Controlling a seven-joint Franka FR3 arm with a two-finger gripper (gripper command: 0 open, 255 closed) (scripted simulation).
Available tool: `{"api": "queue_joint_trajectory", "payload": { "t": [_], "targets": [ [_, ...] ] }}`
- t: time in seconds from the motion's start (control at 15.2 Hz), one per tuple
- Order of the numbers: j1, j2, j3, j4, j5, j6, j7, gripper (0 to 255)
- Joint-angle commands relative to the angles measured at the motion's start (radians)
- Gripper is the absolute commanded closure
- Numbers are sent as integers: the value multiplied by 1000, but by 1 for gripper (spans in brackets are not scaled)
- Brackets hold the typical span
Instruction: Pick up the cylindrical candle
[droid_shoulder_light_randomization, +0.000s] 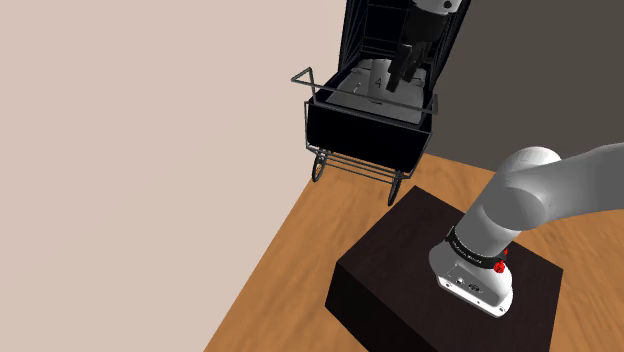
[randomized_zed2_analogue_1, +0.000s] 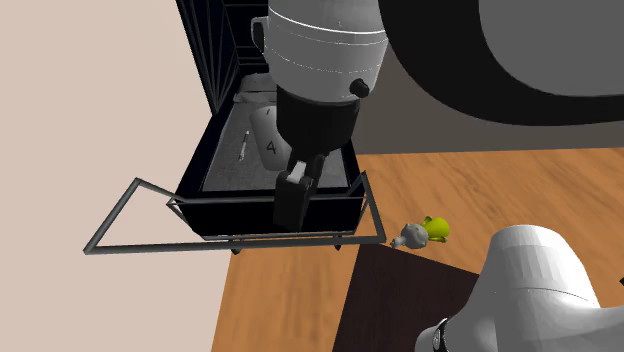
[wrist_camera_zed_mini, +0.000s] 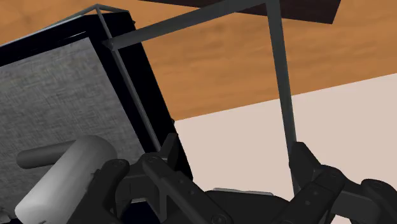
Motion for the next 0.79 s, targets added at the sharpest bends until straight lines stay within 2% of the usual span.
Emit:
{"api": "queue_joint_trajectory", "payload": {
  "t": [0.0, 0.4, 0.73],
  "targets": [
    [0, 0, 0, 0, 0, 0, 0, 0],
    [15, 116, -191, 80, -57, 18, -300, 0],
    [45, 269, -339, 207, -66, 21, -550, 0]
  ]
}}
